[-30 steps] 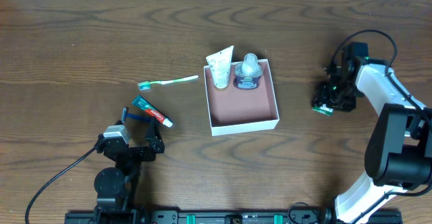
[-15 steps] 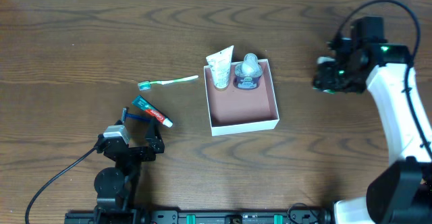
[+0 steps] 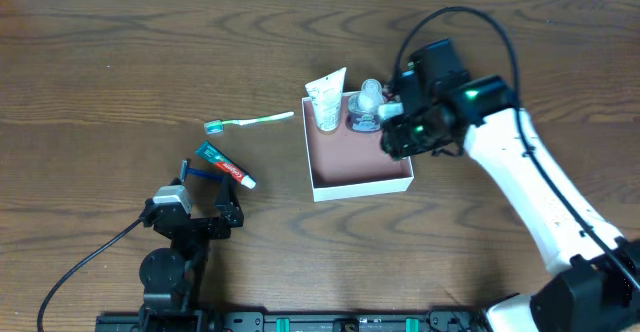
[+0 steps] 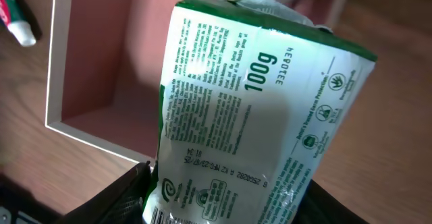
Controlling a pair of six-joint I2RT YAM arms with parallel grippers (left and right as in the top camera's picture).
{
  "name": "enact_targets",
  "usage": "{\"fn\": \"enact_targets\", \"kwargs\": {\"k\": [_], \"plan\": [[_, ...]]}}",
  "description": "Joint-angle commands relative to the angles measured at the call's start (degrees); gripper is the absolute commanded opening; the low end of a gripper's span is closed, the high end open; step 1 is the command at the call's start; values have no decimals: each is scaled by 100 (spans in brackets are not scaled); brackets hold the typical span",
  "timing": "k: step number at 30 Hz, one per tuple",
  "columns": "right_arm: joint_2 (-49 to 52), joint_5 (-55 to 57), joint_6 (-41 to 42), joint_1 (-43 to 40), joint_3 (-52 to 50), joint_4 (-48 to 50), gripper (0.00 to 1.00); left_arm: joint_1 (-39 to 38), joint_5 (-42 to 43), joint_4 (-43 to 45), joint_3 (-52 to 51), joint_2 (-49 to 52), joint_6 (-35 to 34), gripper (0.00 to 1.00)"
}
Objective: Pack container
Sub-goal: 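Lift the soap bar and carry it over the box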
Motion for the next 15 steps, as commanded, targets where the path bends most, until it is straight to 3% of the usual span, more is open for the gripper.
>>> {"fn": "enact_targets", "kwargs": {"k": [1,15], "plan": [[197,251,457,221,79,-9,41,24,59,-57,-173,-33,98,98],[894,535,511,295,68,256,43,24,59,-57,-173,-33,98,98]]}}
